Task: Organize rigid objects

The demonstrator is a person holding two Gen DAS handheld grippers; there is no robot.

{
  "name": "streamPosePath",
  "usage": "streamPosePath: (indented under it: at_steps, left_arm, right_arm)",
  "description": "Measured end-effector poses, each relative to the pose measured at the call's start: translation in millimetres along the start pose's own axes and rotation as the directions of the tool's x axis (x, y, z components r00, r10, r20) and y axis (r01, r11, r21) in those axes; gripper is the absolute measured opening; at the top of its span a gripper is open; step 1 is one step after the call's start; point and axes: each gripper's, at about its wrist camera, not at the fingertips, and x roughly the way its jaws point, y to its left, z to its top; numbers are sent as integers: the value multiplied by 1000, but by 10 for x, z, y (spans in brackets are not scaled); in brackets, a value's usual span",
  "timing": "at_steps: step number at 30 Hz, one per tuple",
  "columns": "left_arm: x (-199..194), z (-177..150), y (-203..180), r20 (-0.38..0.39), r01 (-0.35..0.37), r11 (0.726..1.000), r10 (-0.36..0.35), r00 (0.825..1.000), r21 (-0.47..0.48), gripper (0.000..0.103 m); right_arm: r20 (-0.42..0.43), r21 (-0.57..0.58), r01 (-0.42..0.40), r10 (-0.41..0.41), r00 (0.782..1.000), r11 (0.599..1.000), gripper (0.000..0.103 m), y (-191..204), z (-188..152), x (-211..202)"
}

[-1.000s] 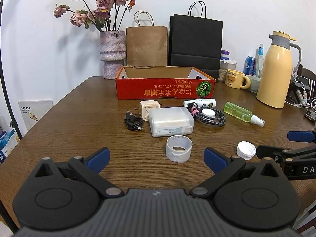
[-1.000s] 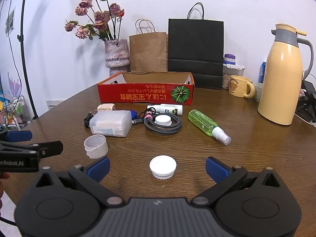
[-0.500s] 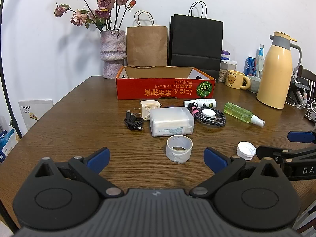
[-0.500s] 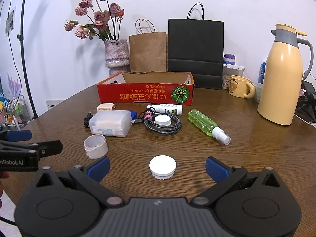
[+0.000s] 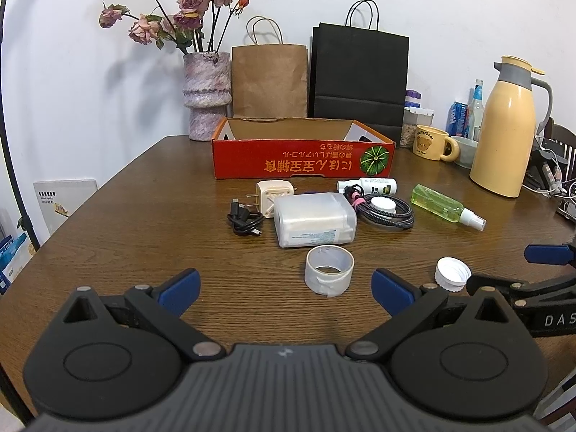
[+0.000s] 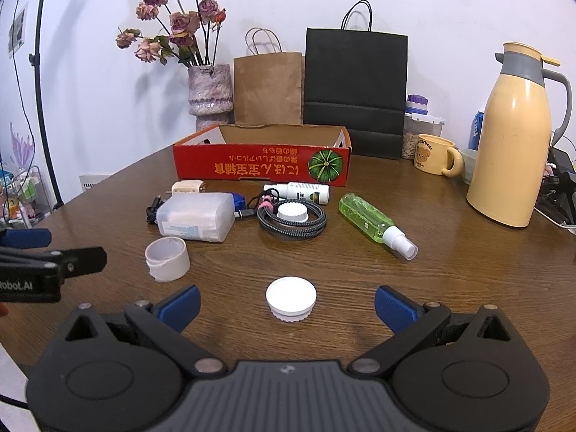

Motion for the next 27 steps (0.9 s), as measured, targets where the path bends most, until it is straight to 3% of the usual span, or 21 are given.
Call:
streamPosePath:
  at_steps: [10, 16, 20, 23, 25, 27]
  left_arm:
    - [151, 9, 49, -32, -14, 1000, 13, 999, -21, 103]
    - [220, 22, 51, -44, -29, 999, 28, 999, -27, 103]
    - [287, 27, 51, -62, -35, 999, 33, 998, -31, 103]
    - [315, 25, 39, -69, -36, 999, 34, 997, -29, 103]
    - [335, 32, 39, -73, -36, 999, 34, 997, -28, 103]
    - [352, 40, 28, -75, -37, 999, 35, 997, -27, 103]
  right_arm:
    - [-56, 12, -8, 9, 998, 1000, 103, -102, -57, 281]
    - [-88, 14, -24, 25, 996, 1000, 98, -136, -40, 512]
    - [-110, 5, -49, 49, 993, 999, 84, -135, -19, 641]
    - [-113, 1, -73, 72, 991, 997, 82, -132, -3, 687]
    - [-116, -9, -84, 83, 990, 996, 69, -118, 1, 707]
    - [-106, -31, -79, 75, 992, 996, 42, -94, 1, 702]
